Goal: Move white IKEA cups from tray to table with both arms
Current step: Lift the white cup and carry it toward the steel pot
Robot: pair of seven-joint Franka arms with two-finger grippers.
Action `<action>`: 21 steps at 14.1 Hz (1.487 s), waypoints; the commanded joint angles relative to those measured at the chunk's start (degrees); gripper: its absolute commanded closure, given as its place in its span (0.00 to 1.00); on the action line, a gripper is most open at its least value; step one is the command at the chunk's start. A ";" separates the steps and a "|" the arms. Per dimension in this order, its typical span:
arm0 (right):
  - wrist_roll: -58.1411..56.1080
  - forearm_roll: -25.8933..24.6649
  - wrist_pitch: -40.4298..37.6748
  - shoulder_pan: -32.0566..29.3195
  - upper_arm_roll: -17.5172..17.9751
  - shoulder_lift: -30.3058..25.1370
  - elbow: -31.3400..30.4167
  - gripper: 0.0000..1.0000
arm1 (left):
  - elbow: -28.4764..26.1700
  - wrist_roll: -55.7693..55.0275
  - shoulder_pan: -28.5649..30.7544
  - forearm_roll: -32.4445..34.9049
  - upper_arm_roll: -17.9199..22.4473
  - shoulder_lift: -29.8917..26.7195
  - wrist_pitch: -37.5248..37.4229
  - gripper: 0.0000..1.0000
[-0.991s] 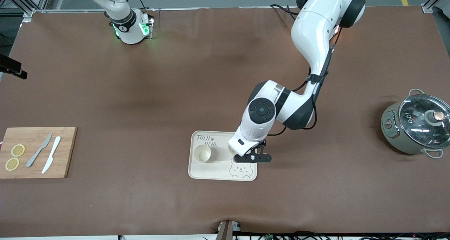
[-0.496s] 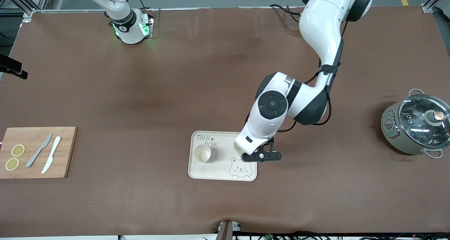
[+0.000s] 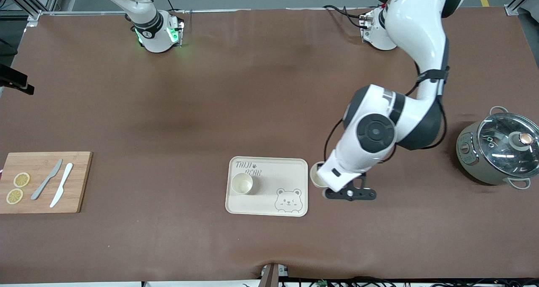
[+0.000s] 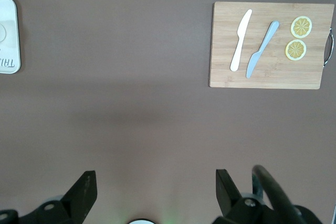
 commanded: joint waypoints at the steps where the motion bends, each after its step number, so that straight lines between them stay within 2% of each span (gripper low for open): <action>1: 0.97 -1.28 -0.23 1.11 -0.48 -0.76 -0.62 0.00 | -12.03 4.17 1.65 0.28 0.05 -7.60 5.08 1.00; 4: 0.97 -1.28 -0.23 1.11 -0.48 -0.76 -0.62 0.00 | -23.55 8.13 3.76 0.28 -0.04 -13.23 13.52 1.00; 8: 0.97 -1.28 -0.23 1.20 -0.48 -0.76 -0.62 0.00 | -31.73 13.40 6.48 0.28 -0.13 -17.45 17.48 1.00; 21: 0.97 -1.28 -0.14 1.46 -0.48 -0.67 -0.71 0.00 | -49.15 26.68 17.38 -0.34 -0.48 -25.28 25.75 1.00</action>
